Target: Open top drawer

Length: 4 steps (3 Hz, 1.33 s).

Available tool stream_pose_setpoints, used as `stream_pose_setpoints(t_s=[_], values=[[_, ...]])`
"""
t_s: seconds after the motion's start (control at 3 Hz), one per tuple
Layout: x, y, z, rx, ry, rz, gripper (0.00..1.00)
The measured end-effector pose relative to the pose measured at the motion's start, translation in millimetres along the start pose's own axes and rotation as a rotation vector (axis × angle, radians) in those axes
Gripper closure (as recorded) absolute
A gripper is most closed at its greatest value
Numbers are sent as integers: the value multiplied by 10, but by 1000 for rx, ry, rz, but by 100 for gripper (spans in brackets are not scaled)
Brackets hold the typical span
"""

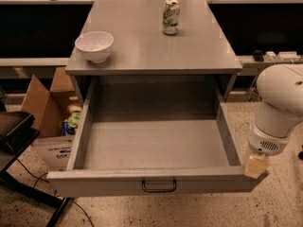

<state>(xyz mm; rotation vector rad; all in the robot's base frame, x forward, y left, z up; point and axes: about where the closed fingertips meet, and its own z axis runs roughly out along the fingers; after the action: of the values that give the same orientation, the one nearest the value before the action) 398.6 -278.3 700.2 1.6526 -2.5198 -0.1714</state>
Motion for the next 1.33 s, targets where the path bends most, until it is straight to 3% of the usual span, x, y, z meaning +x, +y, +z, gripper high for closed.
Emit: stream_pose_setpoints(t_s=[0.33,0.67,1.0,1.33], values=[[0,0,0,0,0,0,19],[0,0,0,0,0,0,0],[0,0,0,0,0,0,0],[4,83,-396,46,15,-5,0]])
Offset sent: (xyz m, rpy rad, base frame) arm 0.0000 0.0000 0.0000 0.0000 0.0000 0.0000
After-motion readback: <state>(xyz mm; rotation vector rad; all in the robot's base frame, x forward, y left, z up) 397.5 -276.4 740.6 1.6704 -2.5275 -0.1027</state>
